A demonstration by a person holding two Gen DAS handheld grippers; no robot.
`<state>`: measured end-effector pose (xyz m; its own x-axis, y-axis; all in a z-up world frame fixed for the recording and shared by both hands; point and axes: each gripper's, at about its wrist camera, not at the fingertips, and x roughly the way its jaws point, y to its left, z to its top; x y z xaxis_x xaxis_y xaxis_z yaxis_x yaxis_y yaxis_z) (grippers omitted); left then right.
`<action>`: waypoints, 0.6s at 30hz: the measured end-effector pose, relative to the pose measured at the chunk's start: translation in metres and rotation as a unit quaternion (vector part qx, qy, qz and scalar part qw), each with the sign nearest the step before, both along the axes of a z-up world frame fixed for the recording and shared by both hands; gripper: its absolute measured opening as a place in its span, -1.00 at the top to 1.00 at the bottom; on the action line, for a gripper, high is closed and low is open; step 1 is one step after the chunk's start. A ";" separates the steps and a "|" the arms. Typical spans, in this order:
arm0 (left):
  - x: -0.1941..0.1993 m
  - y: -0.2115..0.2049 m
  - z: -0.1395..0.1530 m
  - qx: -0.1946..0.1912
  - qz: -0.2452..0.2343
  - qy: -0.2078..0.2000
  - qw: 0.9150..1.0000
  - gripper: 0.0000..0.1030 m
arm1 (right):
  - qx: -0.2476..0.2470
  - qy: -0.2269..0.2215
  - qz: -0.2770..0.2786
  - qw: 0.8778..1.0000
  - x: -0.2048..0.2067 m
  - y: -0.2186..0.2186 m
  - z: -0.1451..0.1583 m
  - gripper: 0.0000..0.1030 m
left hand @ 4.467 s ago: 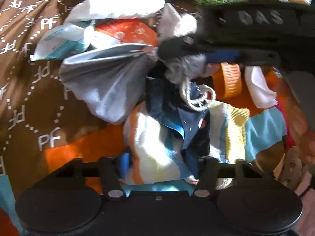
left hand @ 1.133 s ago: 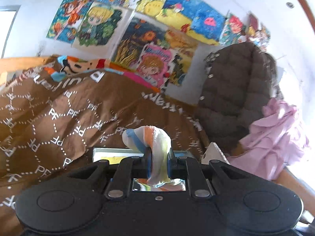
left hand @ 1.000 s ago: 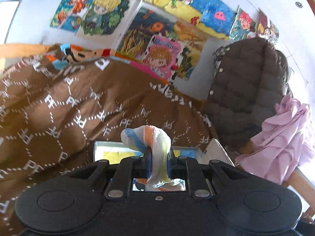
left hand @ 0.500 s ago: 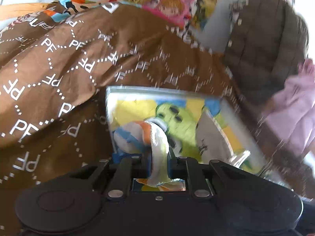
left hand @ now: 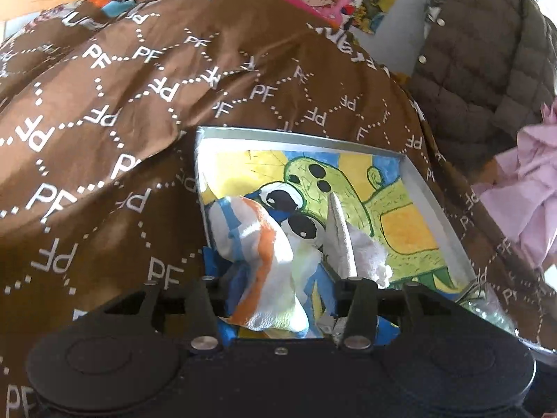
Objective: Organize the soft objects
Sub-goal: 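Carry bag and striped cloth into cartoon tray, opening both tools to release, then withdraw both tools from the tray back toward the pile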
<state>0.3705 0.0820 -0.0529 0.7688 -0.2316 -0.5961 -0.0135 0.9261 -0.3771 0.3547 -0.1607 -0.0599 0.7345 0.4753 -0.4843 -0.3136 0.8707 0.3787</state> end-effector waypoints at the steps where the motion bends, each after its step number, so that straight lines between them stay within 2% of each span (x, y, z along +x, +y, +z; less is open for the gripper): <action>1: -0.001 0.001 0.002 0.002 0.005 -0.003 1.000 -0.03 | -0.002 -0.002 -0.002 1.000 -0.001 -0.002 0.002 -0.56; 5: -0.012 0.000 0.015 0.019 0.020 -0.028 0.999 -0.40 | 0.019 -0.014 -0.006 1.000 -0.007 -0.017 0.015 -0.70; 11: -0.043 0.001 0.032 0.025 0.029 -0.056 0.998 -0.66 | 0.058 -0.034 -0.022 0.997 -0.032 -0.041 0.041 -0.92; 15: -0.068 -0.003 0.056 0.031 0.031 -0.082 0.996 -0.72 | 0.032 -0.070 -0.032 0.996 -0.061 -0.049 0.070 -0.99; 18: -0.096 -0.011 0.079 0.052 0.021 -0.117 0.992 -0.92 | 0.009 -0.105 -0.043 0.994 -0.093 -0.054 0.088 -0.99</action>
<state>0.2748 0.0707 0.0260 0.8966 -0.1423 -0.4193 0.0229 0.9606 -0.2771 0.2614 -0.2148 0.0284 0.8566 0.4137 -0.3085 -0.3118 0.8913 0.3293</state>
